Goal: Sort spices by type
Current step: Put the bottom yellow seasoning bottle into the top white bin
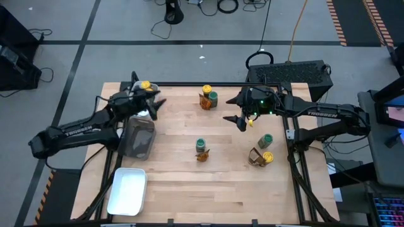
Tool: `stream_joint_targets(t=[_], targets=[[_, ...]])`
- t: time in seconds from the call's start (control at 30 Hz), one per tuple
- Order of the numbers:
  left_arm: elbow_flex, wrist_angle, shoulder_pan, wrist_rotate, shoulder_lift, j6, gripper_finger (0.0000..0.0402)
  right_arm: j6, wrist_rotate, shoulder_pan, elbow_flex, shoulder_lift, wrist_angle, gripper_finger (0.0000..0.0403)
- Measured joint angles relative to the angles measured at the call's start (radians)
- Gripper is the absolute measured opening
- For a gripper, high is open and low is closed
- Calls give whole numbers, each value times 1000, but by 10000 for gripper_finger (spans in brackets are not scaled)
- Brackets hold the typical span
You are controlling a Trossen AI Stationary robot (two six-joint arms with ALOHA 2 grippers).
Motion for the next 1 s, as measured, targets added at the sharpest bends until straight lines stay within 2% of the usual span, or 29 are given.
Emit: stream_joint_targets(t=[0.2,0.37,0.53,0.67,0.77,0.87,1.0], targets=[[32,0,-93,-19,83,6,267,44,128,-29,0,10,-1,345],[115,-4,-117,-46,196,35,267,80,130,-45,1,33,-13,345],[213,-44,-115,-27,316,93,267,87,124,-45,1,69,-36,345],[247,-43,-128,73,383,112,267,113,117,-33,1,71,-133,345],[249,-7,-157,134,420,139,267,125,50,-15,24,58,-268,345],[250,42,-184,138,449,163,267,144,-11,18,89,56,-404,345],[250,102,-201,139,484,165,267,193,-17,93,156,56,-551,345]])
